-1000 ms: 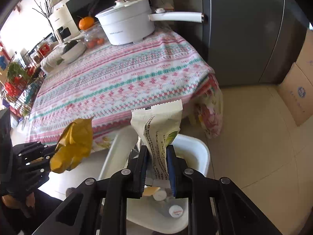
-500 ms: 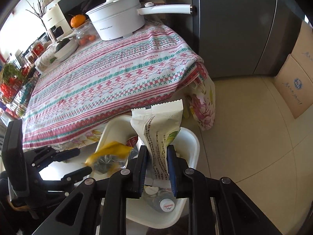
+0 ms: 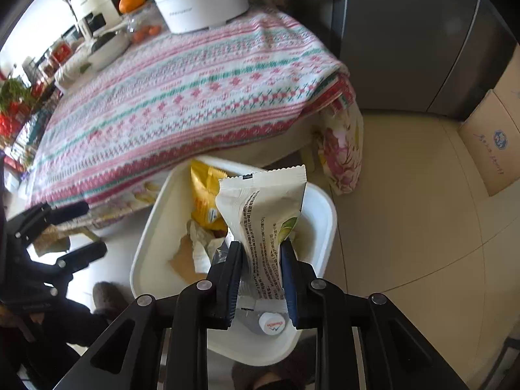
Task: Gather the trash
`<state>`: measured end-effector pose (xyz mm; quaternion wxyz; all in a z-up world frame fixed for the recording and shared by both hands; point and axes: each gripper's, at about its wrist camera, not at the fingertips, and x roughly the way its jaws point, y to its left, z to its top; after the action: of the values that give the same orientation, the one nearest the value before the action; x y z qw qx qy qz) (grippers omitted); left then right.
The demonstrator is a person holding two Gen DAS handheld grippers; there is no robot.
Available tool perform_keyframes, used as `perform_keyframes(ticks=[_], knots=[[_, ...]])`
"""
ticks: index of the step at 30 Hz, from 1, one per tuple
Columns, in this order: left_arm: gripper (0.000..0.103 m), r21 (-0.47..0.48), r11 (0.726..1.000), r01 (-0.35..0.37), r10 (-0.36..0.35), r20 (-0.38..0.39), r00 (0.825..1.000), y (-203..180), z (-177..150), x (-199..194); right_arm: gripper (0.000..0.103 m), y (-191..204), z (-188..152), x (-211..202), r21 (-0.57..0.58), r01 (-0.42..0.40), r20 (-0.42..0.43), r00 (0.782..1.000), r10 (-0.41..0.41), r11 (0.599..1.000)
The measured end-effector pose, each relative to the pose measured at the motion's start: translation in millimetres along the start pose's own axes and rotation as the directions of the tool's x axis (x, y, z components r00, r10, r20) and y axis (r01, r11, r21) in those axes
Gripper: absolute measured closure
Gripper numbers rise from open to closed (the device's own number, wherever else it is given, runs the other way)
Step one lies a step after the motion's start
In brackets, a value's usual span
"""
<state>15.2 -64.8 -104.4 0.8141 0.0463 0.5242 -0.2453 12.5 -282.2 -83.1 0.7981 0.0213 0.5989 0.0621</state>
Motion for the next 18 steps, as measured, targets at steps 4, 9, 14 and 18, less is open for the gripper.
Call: perform_keyframes(ticks=[4,9,14,18], knots=[[0.028,-0.01,1.0,-0.004,0.004,-0.006,1.0,4,-2,-1,0.077,7,-3,11,-0.034,0.013,-0.056,0.998,-0.015,0.999],[0.026,-0.009,1.0,-0.012,0.012,-0.01,1.0,5,-2,-2,0.071,14,-7,22,-0.078,-0.003,-0.137,0.991,-0.008,0.997],[0.022,-0.002,1.0,-0.03,0.03,-0.002,1.0,3,-1,-5,0.065,21,-15,32,-0.117,-0.033,-0.212,0.977,0.007,0.993],[0.019,-0.005,0.999,-0.049,0.049,0.006,0.999,3,0,-6,0.038,21,-15,32,-0.086,-0.043,-0.218,0.976,0.023,0.995]])
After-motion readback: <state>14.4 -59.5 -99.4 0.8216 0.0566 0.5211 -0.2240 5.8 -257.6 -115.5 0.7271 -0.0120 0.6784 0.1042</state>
